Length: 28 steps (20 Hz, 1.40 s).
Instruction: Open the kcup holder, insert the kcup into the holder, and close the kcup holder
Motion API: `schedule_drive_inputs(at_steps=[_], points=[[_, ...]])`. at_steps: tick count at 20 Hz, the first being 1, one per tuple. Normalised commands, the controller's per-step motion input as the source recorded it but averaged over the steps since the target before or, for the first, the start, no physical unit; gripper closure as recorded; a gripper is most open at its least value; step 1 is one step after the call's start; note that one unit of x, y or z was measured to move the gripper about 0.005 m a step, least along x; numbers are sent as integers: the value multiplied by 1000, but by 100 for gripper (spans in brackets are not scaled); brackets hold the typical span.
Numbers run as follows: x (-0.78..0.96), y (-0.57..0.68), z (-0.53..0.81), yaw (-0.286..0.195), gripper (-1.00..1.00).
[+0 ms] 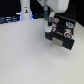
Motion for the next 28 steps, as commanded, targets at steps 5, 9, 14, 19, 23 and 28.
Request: schedule_drive_inputs(at_steps=[5,9,14,19,23,28], points=[[137,660,406,5,100],[192,645,314,21,100],[63,633,50,38,100],[45,611,1,48,100],[8,499,-34,81,100],[-8,367,-108,112,100]])
